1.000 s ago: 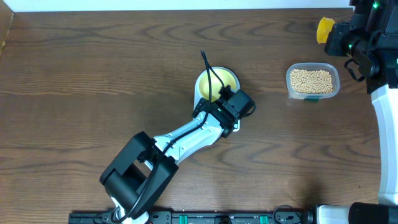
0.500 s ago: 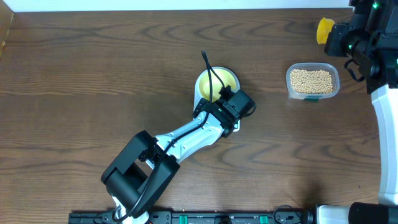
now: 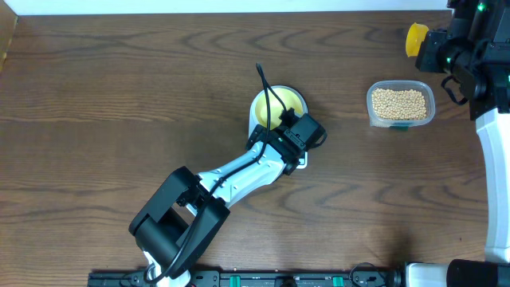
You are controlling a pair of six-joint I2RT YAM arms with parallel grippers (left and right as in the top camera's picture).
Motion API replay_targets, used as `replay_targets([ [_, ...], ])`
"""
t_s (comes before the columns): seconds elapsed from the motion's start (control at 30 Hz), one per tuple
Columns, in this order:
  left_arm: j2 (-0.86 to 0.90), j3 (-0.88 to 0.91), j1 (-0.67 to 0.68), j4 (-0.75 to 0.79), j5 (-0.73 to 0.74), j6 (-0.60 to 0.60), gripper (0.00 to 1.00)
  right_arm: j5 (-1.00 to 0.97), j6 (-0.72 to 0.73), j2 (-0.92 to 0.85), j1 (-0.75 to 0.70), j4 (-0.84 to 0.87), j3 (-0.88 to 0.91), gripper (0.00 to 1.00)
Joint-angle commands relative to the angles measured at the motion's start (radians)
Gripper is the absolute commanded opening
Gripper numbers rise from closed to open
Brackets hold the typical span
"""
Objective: Scoop item into bowl and weigh 50g on scale
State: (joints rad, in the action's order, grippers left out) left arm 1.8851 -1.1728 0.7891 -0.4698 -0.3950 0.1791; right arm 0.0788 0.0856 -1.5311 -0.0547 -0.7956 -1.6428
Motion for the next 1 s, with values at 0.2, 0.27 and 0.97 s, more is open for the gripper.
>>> replay_targets([
  [0.2,0.019,0.013,-0.006,-0.004,-0.013,-0.010,0.84,0.002,-0.021,-0.001,0.004,-0.001,-0.003,0.01],
  [0.27,0.024,0.018,-0.006,-0.003,-0.007,-0.010,0.83,0.002,-0.021,-0.001,0.004,-0.001,-0.003,0.01],
  [0.97,0.052,0.023,-0.006,-0.003,0.008,-0.014,0.83,0.002,-0.043,-0.001,0.004,-0.002,-0.003,0.01],
])
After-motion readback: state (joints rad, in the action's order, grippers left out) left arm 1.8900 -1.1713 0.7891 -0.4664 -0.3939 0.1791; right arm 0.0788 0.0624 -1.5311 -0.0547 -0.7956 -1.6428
